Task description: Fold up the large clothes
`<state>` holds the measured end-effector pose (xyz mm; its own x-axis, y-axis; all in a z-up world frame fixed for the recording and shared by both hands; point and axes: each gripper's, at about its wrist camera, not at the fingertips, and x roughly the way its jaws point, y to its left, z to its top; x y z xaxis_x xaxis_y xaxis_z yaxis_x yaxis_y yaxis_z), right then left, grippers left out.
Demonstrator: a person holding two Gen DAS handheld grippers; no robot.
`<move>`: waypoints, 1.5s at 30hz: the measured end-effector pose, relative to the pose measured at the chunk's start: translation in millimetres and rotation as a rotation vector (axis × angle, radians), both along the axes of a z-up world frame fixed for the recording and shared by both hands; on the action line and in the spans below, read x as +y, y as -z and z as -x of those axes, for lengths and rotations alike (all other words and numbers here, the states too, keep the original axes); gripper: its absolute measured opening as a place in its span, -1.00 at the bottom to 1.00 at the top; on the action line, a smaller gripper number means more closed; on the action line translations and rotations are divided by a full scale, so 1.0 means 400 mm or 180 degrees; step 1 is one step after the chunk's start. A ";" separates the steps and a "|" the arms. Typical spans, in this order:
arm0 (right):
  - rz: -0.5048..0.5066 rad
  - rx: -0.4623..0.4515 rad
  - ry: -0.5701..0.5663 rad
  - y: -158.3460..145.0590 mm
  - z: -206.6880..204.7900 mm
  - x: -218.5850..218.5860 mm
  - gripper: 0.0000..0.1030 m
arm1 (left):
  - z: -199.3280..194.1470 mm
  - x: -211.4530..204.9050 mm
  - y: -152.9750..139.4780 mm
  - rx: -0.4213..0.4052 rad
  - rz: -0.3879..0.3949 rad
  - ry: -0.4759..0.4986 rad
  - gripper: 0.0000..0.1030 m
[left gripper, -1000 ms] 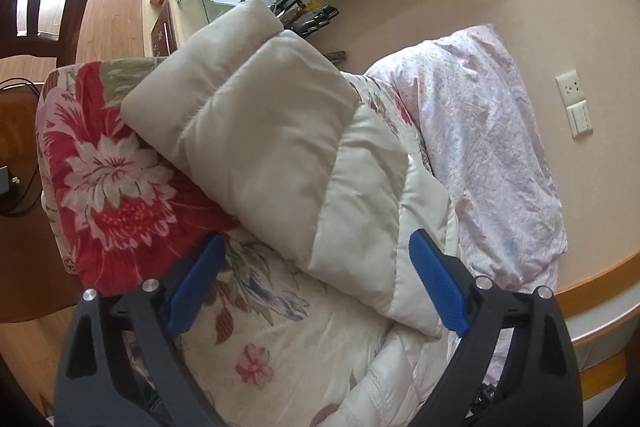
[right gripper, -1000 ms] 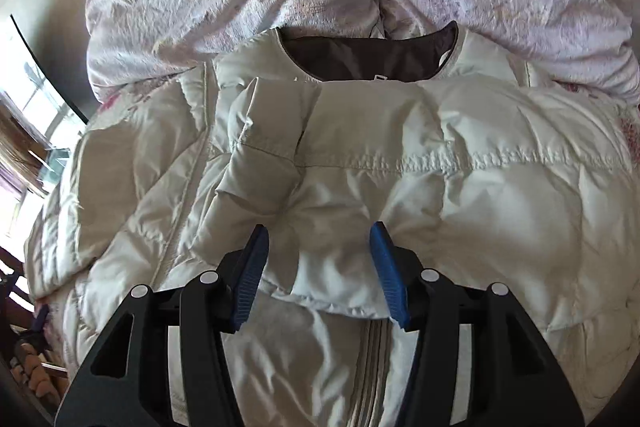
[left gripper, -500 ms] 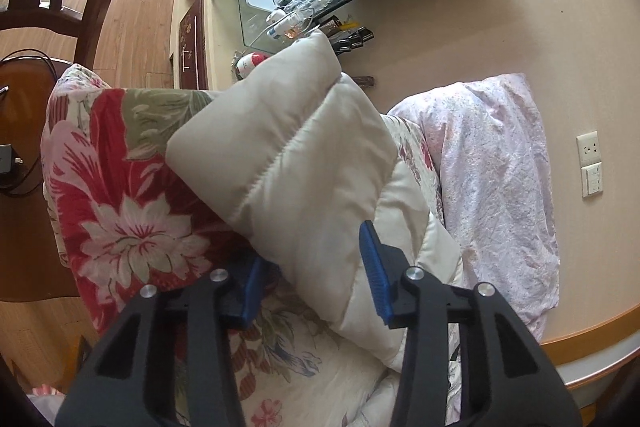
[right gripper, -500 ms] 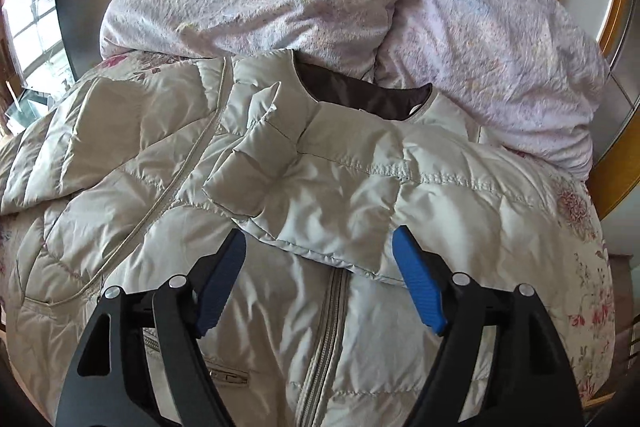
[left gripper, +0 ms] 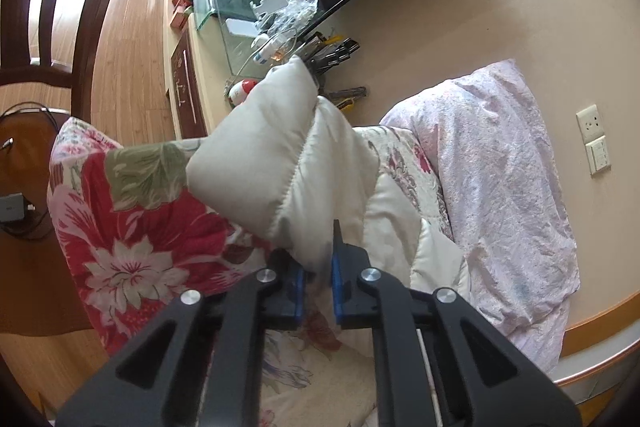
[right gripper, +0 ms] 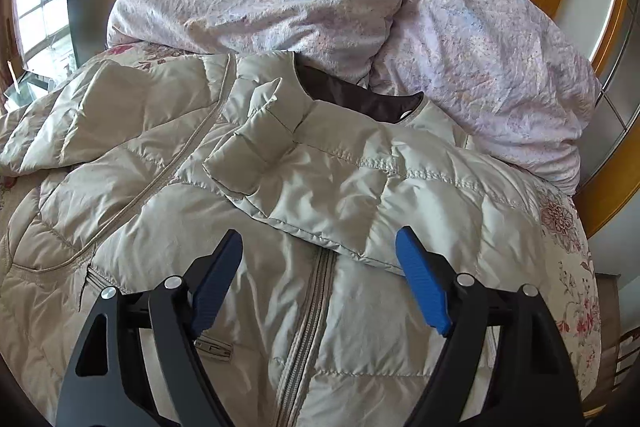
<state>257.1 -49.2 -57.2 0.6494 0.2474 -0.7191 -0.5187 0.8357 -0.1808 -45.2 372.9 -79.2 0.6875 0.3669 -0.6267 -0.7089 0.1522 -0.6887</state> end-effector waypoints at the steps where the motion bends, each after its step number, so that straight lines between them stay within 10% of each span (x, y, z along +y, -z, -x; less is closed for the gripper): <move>1: 0.0004 -0.0012 0.0002 0.000 0.000 -0.003 0.59 | -0.009 -0.006 -0.025 0.0007 -0.0086 0.0022 -0.81; 10: -0.0004 -0.0013 0.0104 0.002 -0.030 -0.063 0.61 | -0.181 -0.158 -0.287 -0.0101 -0.0990 0.0646 -0.81; 18: -0.0173 0.0057 0.0421 0.003 -0.080 -0.209 0.64 | -0.448 -0.470 -0.453 -0.0456 -0.1630 0.1916 -0.81; 25: -0.0281 0.0096 0.0832 0.004 -0.125 -0.351 0.64 | -0.658 -0.748 -0.421 -0.0597 -0.1594 0.3001 -0.81; 32: -0.0341 0.0110 0.1039 0.006 -0.145 -0.420 0.64 | -0.802 -0.896 -0.262 -0.0035 -0.1527 0.3435 -0.80; 34: -0.0343 0.0091 0.1049 0.003 -0.146 -0.421 0.64 | -0.828 -0.926 -0.217 0.0154 -0.1537 0.3551 -0.70; 39: -0.0407 0.0049 0.1040 -0.014 -0.148 -0.419 0.64 | -0.833 -0.993 -0.161 0.0253 -0.1505 0.3976 0.30; 45: -0.0771 -0.0133 0.0673 -0.078 -0.122 -0.375 0.39 | -0.730 -0.918 -0.241 0.0096 -0.1865 0.3760 0.58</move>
<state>305.9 -199.2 -26.1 0.7324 0.2645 -0.6274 -0.3252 0.9455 0.0189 246.7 5.6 17.2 0.7675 -0.2203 -0.6020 0.0420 0.9544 -0.2957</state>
